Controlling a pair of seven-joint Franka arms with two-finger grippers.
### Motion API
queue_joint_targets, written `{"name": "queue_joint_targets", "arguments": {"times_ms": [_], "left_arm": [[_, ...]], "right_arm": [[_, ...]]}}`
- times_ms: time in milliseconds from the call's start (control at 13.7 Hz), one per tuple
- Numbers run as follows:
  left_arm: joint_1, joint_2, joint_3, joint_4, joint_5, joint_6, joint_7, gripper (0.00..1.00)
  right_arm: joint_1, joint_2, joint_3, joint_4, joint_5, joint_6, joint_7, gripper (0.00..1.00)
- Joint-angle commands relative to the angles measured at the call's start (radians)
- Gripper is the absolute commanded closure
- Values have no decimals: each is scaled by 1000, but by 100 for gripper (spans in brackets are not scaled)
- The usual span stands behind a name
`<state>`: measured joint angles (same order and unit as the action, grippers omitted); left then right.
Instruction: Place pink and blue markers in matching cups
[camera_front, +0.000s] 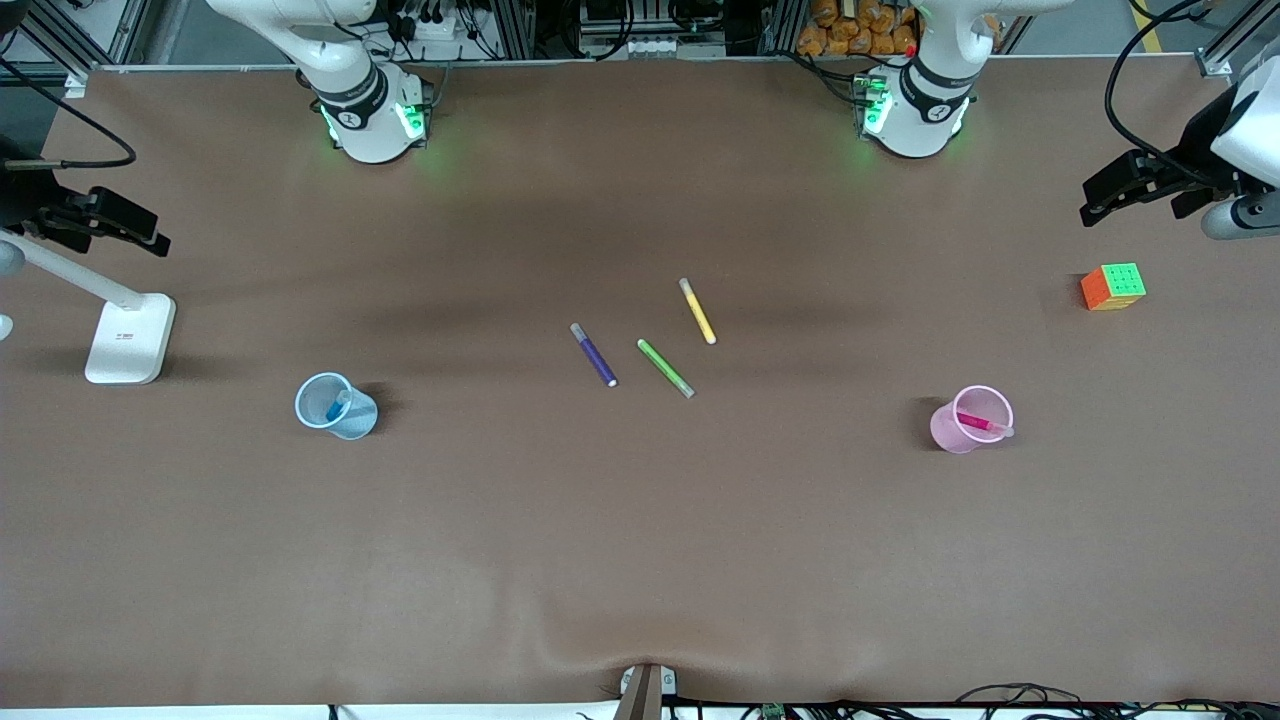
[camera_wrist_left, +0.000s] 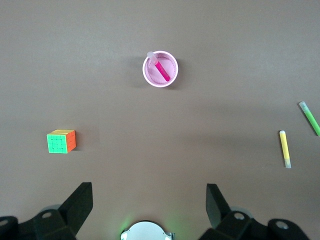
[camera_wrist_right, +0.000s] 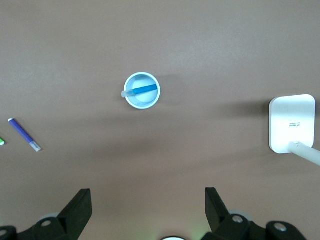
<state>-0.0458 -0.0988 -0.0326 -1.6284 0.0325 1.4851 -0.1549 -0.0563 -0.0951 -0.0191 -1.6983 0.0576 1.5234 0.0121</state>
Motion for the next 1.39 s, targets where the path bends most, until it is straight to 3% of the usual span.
{"name": "queue_joint_targets", "arguments": {"times_ms": [0,292,511,1314], "left_arm": [[1,8,7,10,-23,1,23,0],[-5,16,5,13,-23,1,25,0],[-6,21,5,18,-23,1,26,0],[-2,7,3,13,-36,-14,31,0]], "right_arm": [[44,-6,-28,25,-18,-41,28,0],[65,6,-45,140,-34,-109,23,0],[121,6,-96,140,-70,-120,20,0],[76,49,-67,120,-12,-75,9,0]]}}
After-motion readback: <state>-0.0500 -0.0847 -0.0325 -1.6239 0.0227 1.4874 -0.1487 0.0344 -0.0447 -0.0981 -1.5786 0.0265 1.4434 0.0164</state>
